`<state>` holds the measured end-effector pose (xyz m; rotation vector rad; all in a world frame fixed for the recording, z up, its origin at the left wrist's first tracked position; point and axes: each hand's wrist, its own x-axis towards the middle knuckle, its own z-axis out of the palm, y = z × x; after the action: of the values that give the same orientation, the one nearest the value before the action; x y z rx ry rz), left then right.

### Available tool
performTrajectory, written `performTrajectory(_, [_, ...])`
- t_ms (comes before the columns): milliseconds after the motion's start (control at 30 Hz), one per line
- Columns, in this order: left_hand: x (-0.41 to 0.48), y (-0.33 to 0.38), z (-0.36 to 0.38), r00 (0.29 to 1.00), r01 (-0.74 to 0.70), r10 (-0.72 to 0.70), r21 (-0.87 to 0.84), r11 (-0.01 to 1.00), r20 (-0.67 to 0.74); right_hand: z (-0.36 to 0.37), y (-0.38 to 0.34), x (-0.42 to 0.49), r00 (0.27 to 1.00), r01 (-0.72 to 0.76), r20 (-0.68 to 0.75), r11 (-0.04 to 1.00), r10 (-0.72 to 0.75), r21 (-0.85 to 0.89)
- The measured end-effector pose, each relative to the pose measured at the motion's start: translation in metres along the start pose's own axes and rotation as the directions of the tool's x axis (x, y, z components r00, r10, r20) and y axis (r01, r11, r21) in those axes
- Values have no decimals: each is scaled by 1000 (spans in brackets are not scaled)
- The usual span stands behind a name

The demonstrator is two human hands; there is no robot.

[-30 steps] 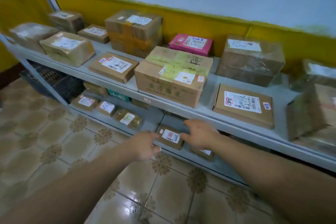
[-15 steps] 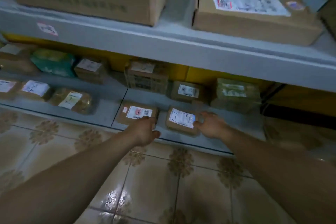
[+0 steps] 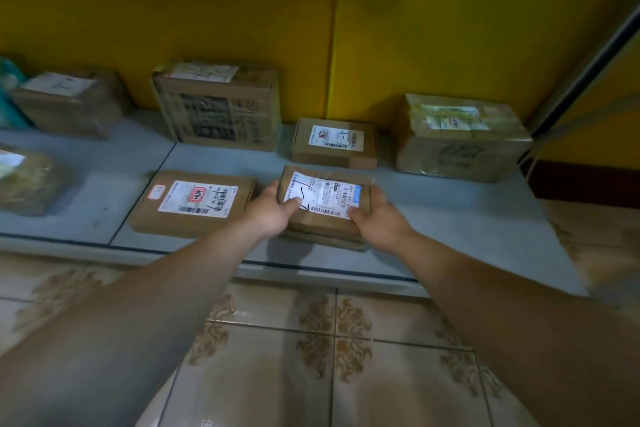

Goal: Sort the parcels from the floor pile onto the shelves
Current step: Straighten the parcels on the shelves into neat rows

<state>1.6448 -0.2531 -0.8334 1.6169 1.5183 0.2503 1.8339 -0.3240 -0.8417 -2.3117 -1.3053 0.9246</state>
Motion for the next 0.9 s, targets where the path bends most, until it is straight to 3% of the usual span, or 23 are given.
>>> performTrajectory(100, [1,-4,14,999,-44,42,-86,995,-27,7,7,2,999,34,-23,998,-33,47])
performTrajectory(367, [-17,-9,36,991,-137,136,-70,988,-13,1,27,-17,998,33,-45,999,-34,-28])
performTrajectory(533, [-17,-14,20,969,-245,248,219,944,13,1,24,-4,986,75,-130,973,-105,-219])
performTrajectory(733, [6,-60,-40,942,-218,321,543,811,-101,7,-7,8,965,155,-108,851,-240,-502])
performTrajectory(900, [35,-117,-77,984,29,90,643,765,-151,24,-19,15,974,170,-29,805,-226,-568])
